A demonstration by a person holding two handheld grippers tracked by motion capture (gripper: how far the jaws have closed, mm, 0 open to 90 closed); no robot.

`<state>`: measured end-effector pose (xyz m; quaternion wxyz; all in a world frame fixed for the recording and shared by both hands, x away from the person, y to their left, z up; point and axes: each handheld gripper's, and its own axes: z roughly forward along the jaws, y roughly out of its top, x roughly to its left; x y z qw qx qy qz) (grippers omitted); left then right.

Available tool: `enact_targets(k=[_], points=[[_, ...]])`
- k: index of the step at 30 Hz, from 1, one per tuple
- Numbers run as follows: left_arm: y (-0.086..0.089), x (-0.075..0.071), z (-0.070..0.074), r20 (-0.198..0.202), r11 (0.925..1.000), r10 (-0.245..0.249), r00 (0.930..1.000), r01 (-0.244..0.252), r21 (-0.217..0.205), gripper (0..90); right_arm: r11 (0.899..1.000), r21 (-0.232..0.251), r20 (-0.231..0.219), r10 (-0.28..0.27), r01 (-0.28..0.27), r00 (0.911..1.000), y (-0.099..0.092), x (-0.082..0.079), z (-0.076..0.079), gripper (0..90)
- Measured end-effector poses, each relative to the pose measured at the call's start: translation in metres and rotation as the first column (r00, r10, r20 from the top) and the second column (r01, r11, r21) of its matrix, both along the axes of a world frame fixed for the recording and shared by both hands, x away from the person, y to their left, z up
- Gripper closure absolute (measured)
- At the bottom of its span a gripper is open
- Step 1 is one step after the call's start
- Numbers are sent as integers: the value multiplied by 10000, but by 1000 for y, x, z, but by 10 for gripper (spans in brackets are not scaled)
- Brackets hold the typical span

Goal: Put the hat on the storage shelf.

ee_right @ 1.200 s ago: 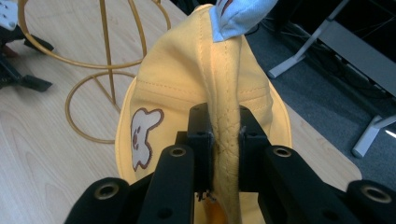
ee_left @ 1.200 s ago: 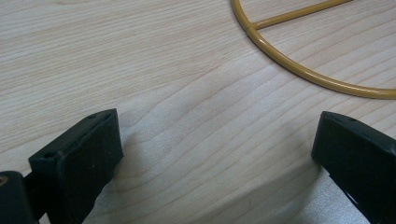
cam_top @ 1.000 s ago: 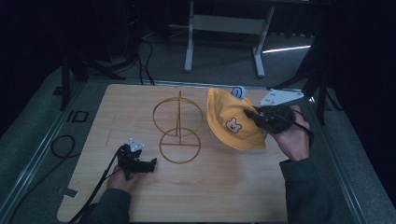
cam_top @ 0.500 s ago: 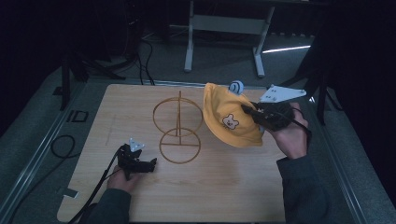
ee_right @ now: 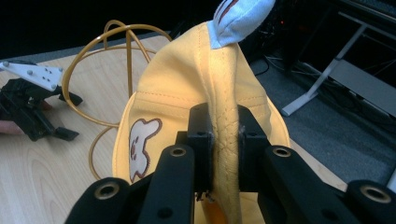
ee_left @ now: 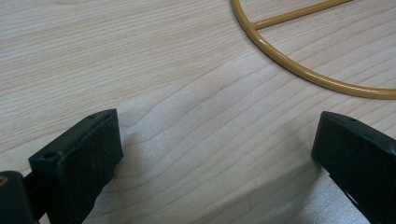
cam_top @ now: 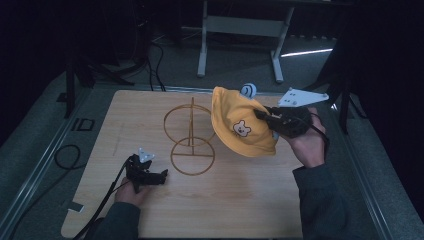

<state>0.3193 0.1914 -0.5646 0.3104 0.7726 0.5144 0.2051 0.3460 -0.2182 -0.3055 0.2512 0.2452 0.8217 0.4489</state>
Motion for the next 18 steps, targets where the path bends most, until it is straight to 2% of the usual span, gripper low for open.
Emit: enact_targets(k=[5, 18], points=[[0, 0, 0, -1, 10000, -1, 10000, 1, 8, 19, 9993, 368, 13, 108, -109, 9999, 0, 1, 3, 798], [0, 0, 0, 4, 10000, -1, 10000, 1, 5, 19, 9960, 838, 61, 298, -302, 9995, 5, 1, 7, 800]])
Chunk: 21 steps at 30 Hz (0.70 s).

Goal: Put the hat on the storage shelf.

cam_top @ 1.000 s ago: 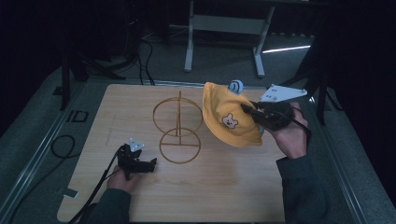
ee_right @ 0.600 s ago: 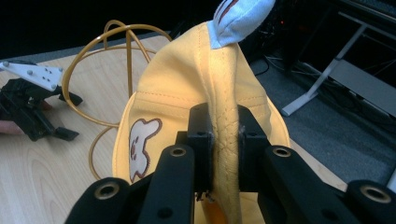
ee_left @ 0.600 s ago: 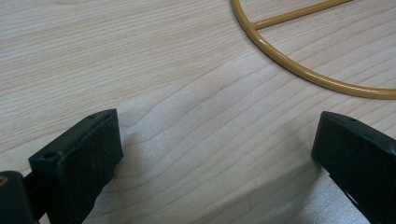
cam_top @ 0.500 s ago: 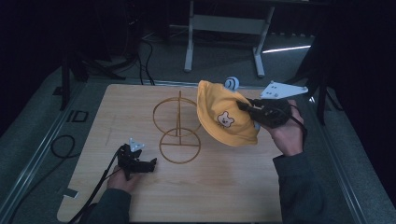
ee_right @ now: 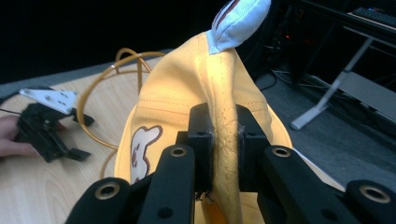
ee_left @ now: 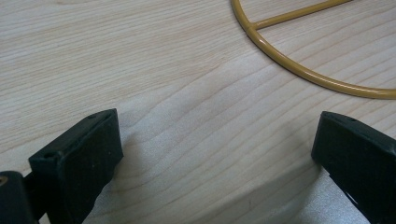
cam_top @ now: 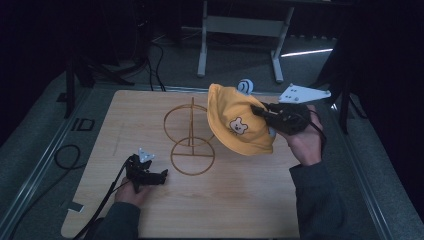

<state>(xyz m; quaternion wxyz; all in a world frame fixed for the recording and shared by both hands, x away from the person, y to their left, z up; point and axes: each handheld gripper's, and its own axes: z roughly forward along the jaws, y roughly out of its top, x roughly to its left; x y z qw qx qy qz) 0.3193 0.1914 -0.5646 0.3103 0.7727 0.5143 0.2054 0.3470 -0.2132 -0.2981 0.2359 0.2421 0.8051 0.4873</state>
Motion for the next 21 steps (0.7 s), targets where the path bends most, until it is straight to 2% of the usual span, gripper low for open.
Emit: enact_targets(k=[6, 21], points=[[0, 0, 0, 2, 10000, 3, 10000, -3, -4, 19, 9996, 197, 11, 219, -219, 9998, 6, 0, 5, 800], [0, 0, 0, 17, 10000, 8, 10000, -8, -9, 19, 9974, 29, 31, 714, -714, 9974, 33, 4, 12, 802]])
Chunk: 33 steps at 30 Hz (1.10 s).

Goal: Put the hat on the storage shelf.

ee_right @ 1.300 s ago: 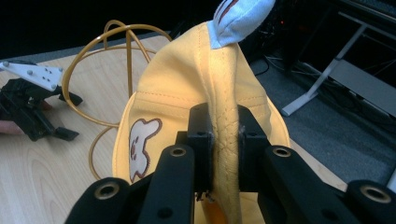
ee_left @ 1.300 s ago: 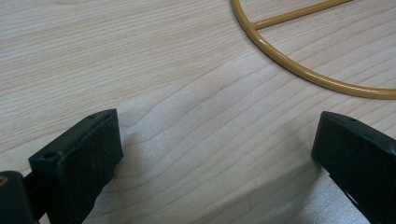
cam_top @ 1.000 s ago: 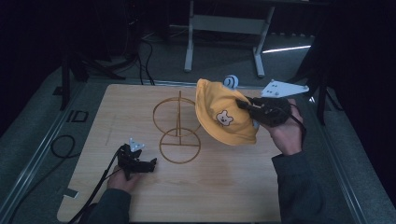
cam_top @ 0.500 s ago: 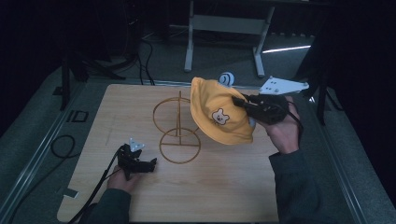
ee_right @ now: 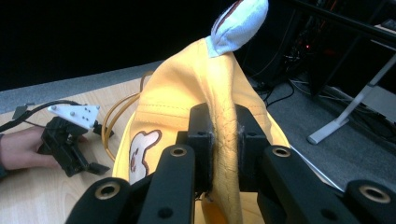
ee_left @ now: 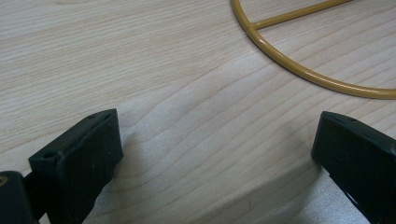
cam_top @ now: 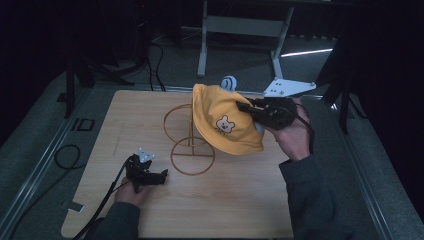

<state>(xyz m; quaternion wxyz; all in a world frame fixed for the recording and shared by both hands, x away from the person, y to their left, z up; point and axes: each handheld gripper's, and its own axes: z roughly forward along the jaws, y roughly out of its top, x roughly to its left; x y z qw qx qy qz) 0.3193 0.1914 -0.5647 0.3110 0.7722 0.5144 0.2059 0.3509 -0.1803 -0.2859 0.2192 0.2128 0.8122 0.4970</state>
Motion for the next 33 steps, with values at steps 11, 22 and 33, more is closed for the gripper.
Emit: enact_targets(k=[11, 22, 33], points=[[0, 0, 0, 8, 10000, 0, 10000, 0, 0, 19, 9987, 385, 65, 334, -336, 9994, 14, 2, 13, 804], [0, 0, 0, 5, 10000, 1, 10000, -1, -9, 19, 9952, 887, 318, 381, -408, 9988, 14, 0, 25, 813], [0, 0, 0, -14, 10000, -27, 10000, 27, 36, 19, 9940, 794, 404, 725, -755, 9966, 40, 4, 31, 813]])
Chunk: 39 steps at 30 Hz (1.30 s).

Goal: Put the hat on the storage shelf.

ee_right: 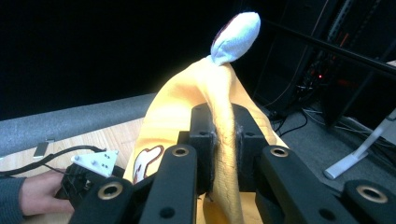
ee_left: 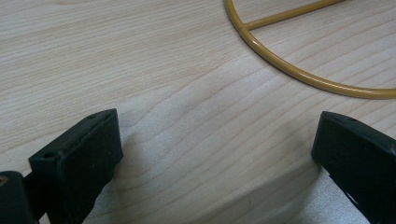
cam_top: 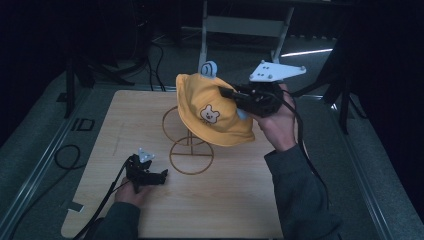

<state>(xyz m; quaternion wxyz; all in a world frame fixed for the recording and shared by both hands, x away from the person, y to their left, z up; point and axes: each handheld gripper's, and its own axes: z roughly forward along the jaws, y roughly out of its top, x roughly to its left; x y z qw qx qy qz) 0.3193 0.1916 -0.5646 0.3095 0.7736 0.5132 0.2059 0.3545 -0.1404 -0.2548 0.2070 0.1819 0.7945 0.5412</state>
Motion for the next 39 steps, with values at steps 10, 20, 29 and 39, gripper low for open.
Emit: enact_targets(k=[10, 20, 29, 39], points=[[0, 0, 0, -10, 10000, -8, 10000, 8, -15, 19, 9973, -731, -469, 36, -70, 9989, 45, 28, -12, 807], [0, 0, 0, 5, 10000, 35, 10000, -34, -63, 19, 9764, -2158, -871, -96, -94, 9962, 88, 46, -43, 790], [0, 0, 0, 12, 10000, 33, 10000, -33, -50, 19, 9571, -2892, -1124, -147, -185, 9935, 99, 47, -57, 726], [0, 0, 0, 32, 10000, 56, 10000, -56, -67, 19, 9890, -1233, -1203, -963, 814, 9881, 73, 38, -32, 187]])
